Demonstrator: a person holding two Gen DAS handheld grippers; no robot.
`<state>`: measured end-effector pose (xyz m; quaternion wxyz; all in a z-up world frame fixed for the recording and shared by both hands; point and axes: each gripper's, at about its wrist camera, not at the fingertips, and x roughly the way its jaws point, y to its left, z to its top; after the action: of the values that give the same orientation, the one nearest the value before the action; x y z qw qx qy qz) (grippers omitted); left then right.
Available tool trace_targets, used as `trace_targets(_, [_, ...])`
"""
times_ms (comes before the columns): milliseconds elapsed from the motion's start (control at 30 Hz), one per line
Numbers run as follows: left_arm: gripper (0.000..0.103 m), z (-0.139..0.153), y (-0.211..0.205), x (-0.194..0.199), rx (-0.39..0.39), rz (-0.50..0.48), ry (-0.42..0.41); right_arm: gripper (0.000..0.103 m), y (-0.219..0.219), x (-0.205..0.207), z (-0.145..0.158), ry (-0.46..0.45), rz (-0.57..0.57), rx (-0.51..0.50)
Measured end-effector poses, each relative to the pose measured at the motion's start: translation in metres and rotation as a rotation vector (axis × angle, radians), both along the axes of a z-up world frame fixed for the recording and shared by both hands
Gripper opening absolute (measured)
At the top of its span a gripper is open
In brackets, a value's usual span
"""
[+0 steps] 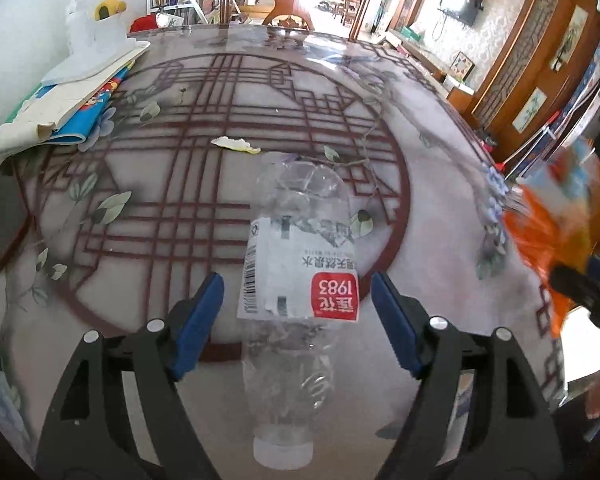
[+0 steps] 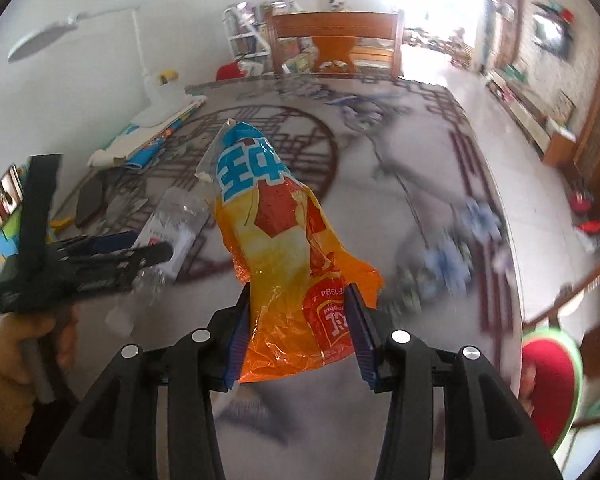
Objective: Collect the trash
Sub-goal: 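Carry the water bottle and chip bag to the red bin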
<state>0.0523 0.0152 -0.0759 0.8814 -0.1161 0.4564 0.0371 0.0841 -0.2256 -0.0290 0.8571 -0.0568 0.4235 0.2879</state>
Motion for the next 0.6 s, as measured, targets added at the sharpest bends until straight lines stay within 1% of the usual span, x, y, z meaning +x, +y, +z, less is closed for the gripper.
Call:
trace_targets(33, [0.072,-0.003,-0.002,0.001,0.008,-0.011,0.007,0.043,-0.007,-0.002,0.000,0.006,-0.019,0.020])
trace_targets(67, [0.059,-0.005,-0.004,0.001,0.015,-0.018,0.013,0.043,-0.016,-0.005,0.000,0.019,-0.046,0.050])
trace_targets(100, [0.051,-0.007,-0.006,0.002,0.024,-0.024,0.019,0.043,-0.023,-0.007,0.001,0.031,-0.075,0.087])
trace_targets(200, [0.048,-0.005,-0.013,0.000,0.076,-0.035,0.004,0.043,-0.041,-0.011,0.006,0.024,-0.142,0.156])
trace_targets(267, [0.048,0.002,-0.020,-0.003,0.087,-0.042,-0.016,0.043,-0.049,-0.013,0.011,-0.008,-0.177,0.162])
trace_targets(367, [0.048,0.021,-0.041,-0.014,0.104,-0.045,-0.089,0.043,-0.063,-0.013,0.018,-0.046,-0.212,0.168])
trace_targets(400, [0.048,0.024,-0.047,-0.017,0.094,-0.042,-0.104,0.043,-0.069,-0.014,0.019,-0.058,-0.233,0.164])
trace_targets(500, [0.048,0.033,-0.073,-0.021,0.004,-0.059,-0.130,0.043,-0.091,-0.010,0.020,-0.065,-0.287,0.175])
trace_targets(533, [0.048,0.037,-0.085,-0.021,-0.012,-0.078,-0.136,0.043,-0.099,-0.008,0.019,-0.061,-0.305,0.183])
trace_targets(600, [0.048,0.042,-0.107,-0.021,-0.008,-0.119,-0.149,0.043,-0.117,-0.006,0.016,-0.050,-0.347,0.194])
